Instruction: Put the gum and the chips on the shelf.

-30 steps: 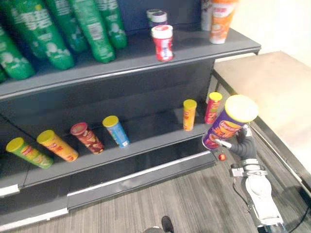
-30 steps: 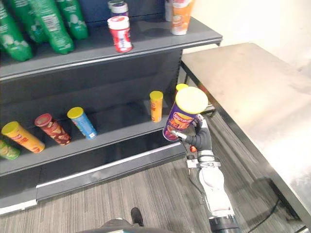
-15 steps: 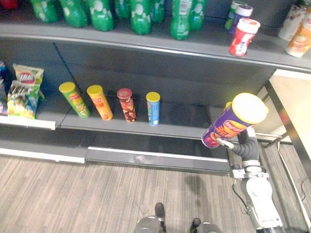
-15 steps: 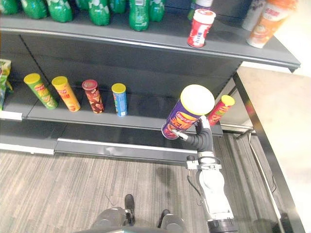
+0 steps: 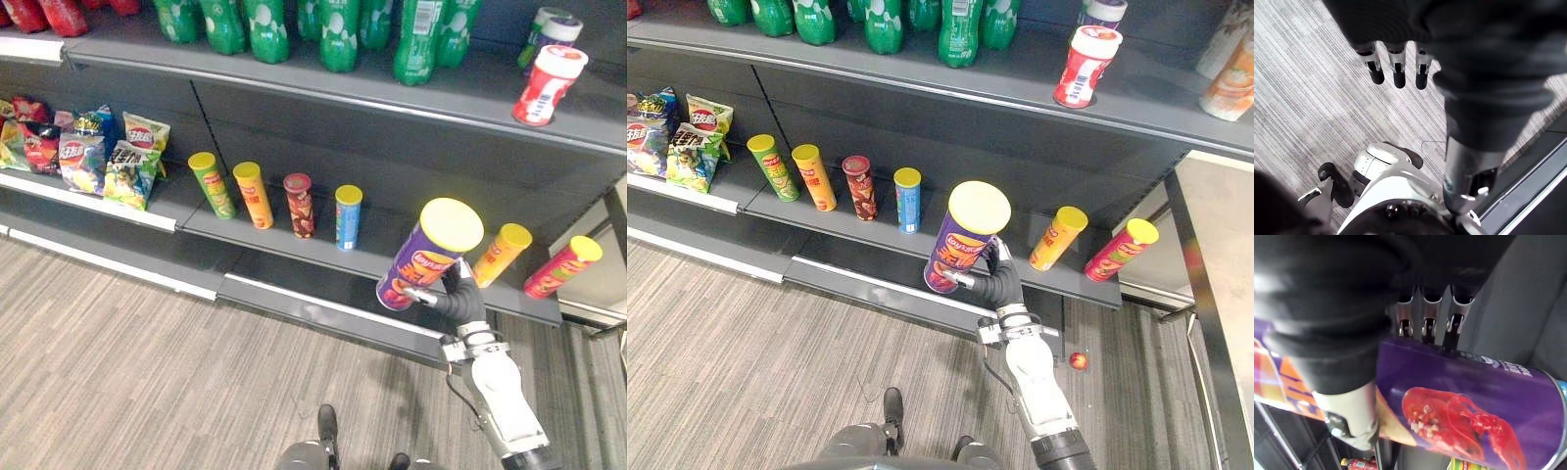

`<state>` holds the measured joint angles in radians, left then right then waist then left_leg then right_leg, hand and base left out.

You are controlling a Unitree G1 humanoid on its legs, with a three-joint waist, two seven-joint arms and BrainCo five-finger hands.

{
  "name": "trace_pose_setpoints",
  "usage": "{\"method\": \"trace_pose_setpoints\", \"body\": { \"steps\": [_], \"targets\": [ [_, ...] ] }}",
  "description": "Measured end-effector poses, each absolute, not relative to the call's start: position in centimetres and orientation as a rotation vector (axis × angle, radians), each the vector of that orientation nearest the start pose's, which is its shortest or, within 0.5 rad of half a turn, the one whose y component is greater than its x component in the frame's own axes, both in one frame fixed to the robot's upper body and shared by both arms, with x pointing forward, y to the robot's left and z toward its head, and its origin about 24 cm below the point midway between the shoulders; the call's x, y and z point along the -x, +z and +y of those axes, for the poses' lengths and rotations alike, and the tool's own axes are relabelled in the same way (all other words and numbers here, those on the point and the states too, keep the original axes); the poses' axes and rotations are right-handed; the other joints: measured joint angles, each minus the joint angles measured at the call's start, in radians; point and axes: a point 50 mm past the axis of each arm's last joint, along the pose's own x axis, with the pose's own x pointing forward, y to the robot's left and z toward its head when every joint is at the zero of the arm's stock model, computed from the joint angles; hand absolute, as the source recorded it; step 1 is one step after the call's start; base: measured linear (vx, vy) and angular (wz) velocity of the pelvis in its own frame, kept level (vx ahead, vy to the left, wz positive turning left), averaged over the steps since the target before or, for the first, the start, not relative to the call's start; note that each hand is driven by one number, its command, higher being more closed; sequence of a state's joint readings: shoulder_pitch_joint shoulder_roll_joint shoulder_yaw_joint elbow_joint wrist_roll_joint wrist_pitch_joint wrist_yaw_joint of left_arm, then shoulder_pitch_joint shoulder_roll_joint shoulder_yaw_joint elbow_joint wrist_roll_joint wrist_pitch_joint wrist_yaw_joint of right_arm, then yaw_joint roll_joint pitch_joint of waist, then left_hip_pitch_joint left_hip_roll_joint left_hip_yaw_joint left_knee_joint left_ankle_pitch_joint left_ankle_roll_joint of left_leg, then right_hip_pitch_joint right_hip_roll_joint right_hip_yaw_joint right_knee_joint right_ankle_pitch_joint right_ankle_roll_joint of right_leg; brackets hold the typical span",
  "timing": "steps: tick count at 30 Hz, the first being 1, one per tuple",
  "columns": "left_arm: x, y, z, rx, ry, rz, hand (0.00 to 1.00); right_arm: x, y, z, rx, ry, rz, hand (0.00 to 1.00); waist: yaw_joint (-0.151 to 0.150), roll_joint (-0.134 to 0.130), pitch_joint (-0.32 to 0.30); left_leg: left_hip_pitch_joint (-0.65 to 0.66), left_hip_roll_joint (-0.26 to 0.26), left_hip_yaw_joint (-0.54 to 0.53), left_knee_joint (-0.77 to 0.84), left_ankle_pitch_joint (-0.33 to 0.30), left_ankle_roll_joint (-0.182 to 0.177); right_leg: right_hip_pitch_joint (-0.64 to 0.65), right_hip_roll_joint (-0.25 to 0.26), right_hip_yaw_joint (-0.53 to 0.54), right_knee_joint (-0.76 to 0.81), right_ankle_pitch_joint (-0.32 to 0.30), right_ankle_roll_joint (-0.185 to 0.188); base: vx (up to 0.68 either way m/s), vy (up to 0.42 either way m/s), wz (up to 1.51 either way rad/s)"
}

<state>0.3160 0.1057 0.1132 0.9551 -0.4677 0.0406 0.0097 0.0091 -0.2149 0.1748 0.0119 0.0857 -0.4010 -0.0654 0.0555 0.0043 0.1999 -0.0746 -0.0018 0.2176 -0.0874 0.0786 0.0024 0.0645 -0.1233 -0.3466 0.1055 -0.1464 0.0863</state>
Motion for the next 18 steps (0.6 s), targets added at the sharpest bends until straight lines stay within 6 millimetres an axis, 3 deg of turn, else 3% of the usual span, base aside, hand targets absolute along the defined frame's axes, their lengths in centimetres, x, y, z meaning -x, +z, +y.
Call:
{"method": "trace_pose_setpoints", "body": {
  "steps": [2,4,10,12,15,18],
  "targets": [
    [-1.9,-16.6,20.6,0.362,0.471,1.206,0.0,-24.8,7.7,-15.2,0.1,0.1,-0.378,1.0,-0.016,0.026,0.013,-0.022,0.012,0.018,0.002,0.049,0.015,-0.013,0.005,-0.02,0.009,0.013,0.0,0.15,-0.032,0.19],
    [-3.1,-16.6,20.3,0.333,0.416,1.192,0.0,-26.3,9.9,-15.5,0.144,0.056,-0.465,1.0,-0.025,0.048,0.05,-0.051,0.014,0.015,0.0,0.076,0.038,-0.06,0.001,-0.027,0.051,0.009,-0.006,0.1,-0.033,0.09],
    [-6.1,-16.0,20.4,0.275,0.322,1.091,0.0,-30.0,15.9,-16.5,0.183,-0.095,-0.671,1.0,-0.023,0.072,0.158,-0.091,0.007,0.015,0.009,0.08,0.03,-0.154,-0.031,-0.011,0.184,-0.046,-0.017,0.0,-0.007,0.01],
    [-7.5,-15.6,20.1,0.263,0.29,1.03,0.0,-31.0,18.1,-16.6,0.212,-0.138,-0.744,1.0,-0.022,0.091,0.2,-0.126,0.002,0.014,0.011,0.086,0.024,-0.21,-0.043,0.001,0.23,-0.064,-0.018,-0.05,-0.013,-0.01],
    [-8.7,-15.3,19.6,0.254,0.253,0.994,0.0,-31.9,19.3,-17.0,0.251,-0.198,-0.772,1.0,-0.017,0.123,0.229,-0.16,-0.001,0.014,0.006,0.099,0.018,-0.264,-0.052,0.007,0.27,-0.072,-0.019,-0.05,-0.015,0.0],
    [-9.3,-15.1,19.5,0.239,0.236,0.973,0.0,-32.4,20.1,-17.0,0.242,-0.233,-0.79,1.0,-0.008,0.135,0.236,-0.193,-0.002,0.014,0.002,0.111,0.018,-0.313,-0.056,0.014,0.297,-0.074,-0.021,-0.02,-0.03,-0.02]
  ]
}}
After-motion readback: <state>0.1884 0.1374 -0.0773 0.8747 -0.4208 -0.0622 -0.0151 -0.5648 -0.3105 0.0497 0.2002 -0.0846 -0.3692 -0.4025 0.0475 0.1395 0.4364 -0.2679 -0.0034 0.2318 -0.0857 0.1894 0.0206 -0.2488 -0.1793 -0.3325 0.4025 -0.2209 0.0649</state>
